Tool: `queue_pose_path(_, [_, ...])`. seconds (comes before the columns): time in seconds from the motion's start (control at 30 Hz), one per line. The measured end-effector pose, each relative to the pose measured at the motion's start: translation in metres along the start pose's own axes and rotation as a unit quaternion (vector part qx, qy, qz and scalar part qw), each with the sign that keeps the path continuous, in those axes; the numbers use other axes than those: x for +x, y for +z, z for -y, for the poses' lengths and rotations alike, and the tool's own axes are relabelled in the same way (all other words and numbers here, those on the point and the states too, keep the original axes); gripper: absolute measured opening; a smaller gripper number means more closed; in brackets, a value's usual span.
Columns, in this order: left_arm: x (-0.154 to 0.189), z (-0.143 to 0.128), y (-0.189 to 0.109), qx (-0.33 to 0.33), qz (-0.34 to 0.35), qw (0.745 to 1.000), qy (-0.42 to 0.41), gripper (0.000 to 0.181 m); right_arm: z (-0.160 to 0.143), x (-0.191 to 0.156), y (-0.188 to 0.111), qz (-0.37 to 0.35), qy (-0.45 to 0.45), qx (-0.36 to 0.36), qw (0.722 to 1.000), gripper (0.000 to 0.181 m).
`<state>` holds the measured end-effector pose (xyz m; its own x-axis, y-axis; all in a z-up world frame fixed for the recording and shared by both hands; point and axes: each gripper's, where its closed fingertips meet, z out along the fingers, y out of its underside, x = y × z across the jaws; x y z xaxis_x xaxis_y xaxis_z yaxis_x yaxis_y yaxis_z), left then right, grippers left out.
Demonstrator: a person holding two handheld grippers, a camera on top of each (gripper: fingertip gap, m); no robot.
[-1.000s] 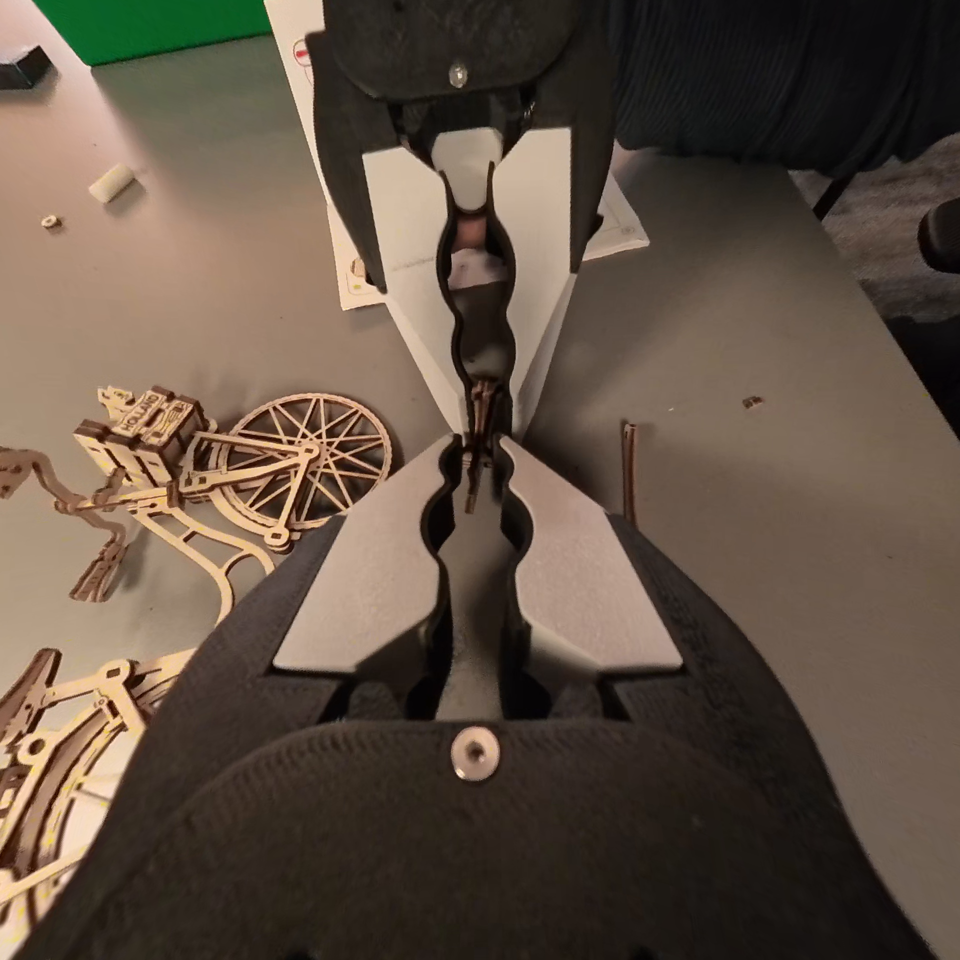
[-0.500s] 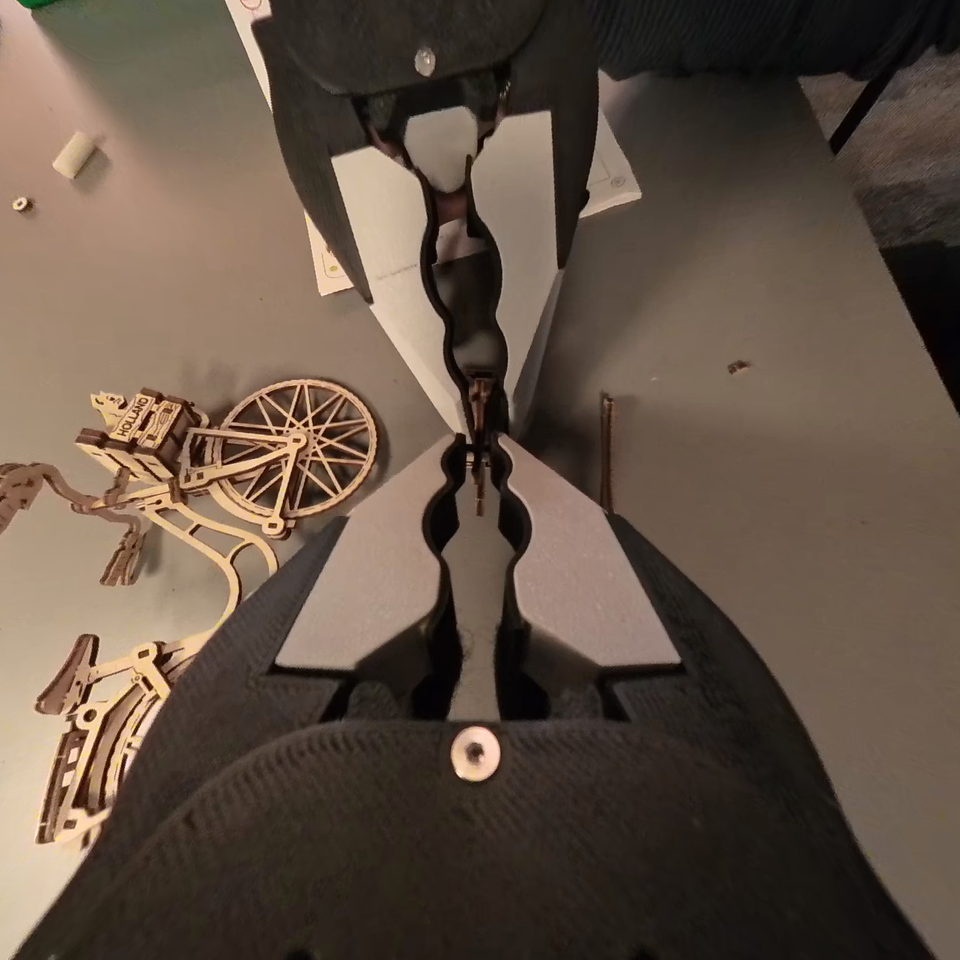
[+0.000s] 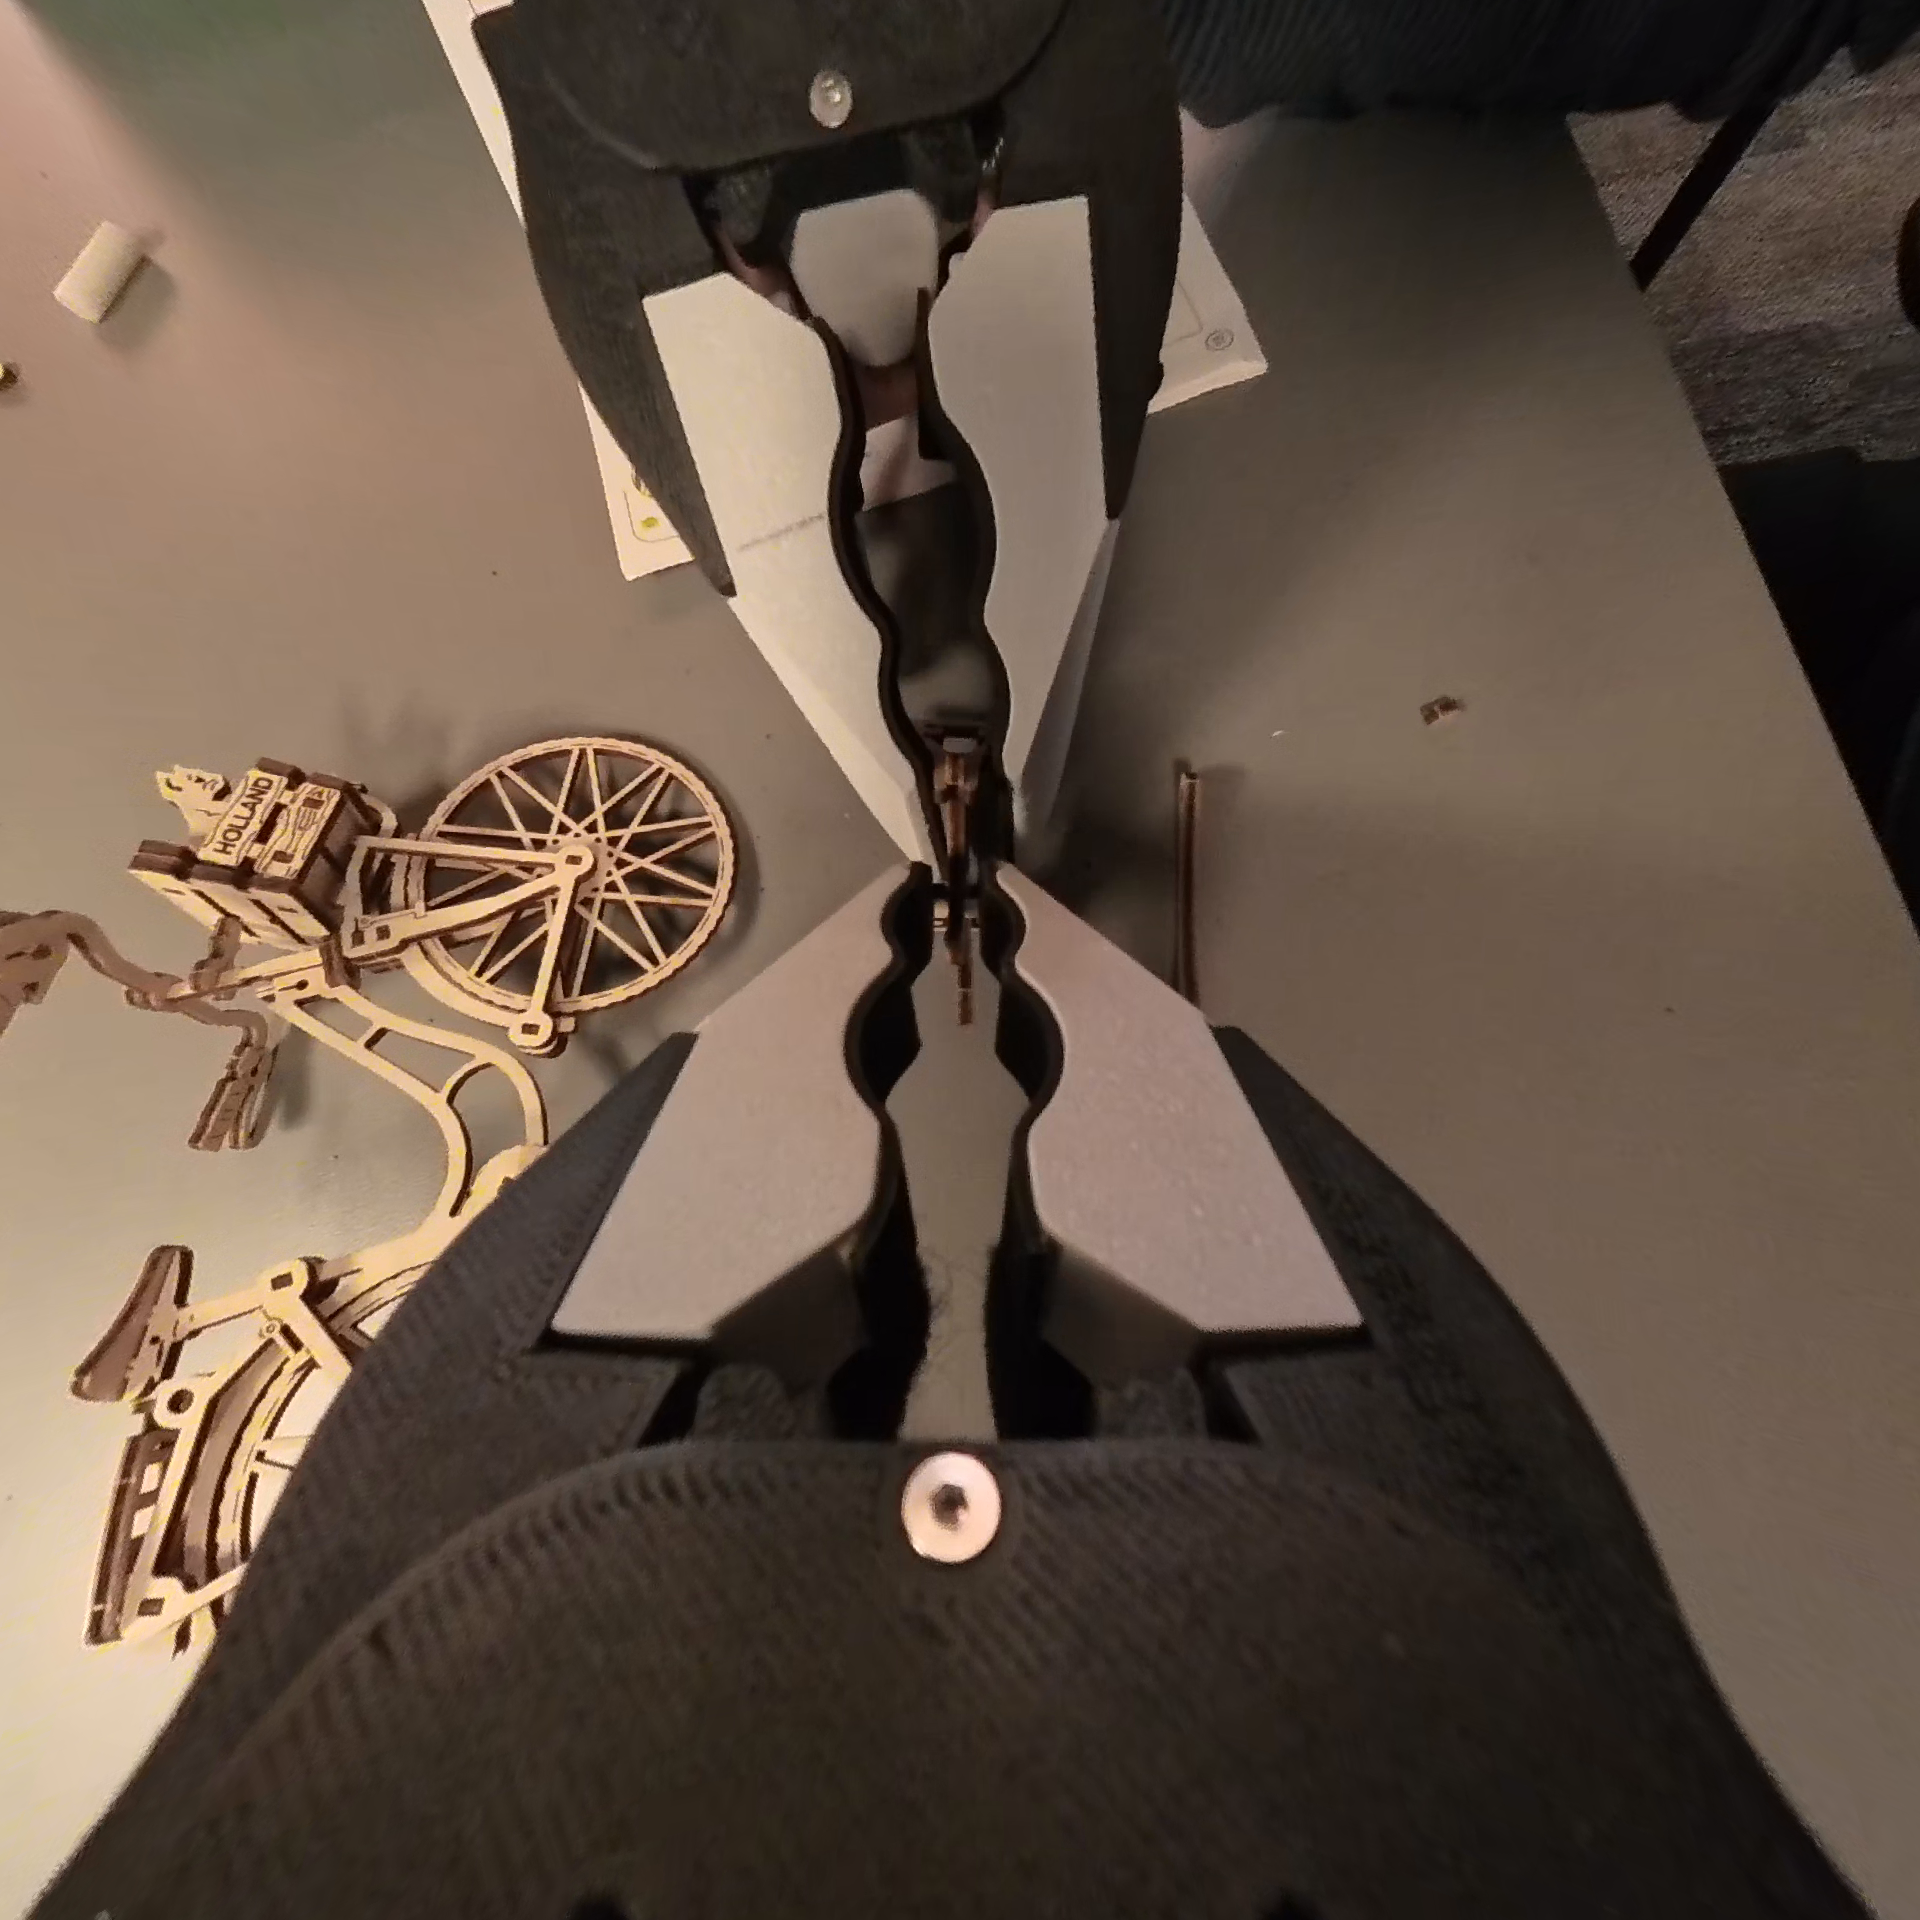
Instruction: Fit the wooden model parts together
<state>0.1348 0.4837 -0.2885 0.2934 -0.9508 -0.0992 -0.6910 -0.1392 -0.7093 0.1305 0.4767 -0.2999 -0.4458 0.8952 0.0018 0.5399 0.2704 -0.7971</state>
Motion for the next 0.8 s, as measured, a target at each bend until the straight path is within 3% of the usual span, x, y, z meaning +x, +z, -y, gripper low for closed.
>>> queue_pose_path(0.53, [-0.001,-0.002,0.002,0.018,0.005,1.0,0.004,0.009,-0.007,0.002,0.003,-0.006,0.006,-0.024,1.0,0.011])
queue_pose_path(0.63, [-0.005,-0.011,0.007,-0.004,0.017,1.0,0.008,0.027,-0.007,0.003,0.002,-0.013,0.004,-0.023,1.0,0.013])
queue_pose_path(0.8, [-0.005,-0.013,0.007,0.014,-0.007,1.0,-0.02,0.034,-0.004,0.008,-0.001,-0.026,0.012,-0.008,1.0,0.025])
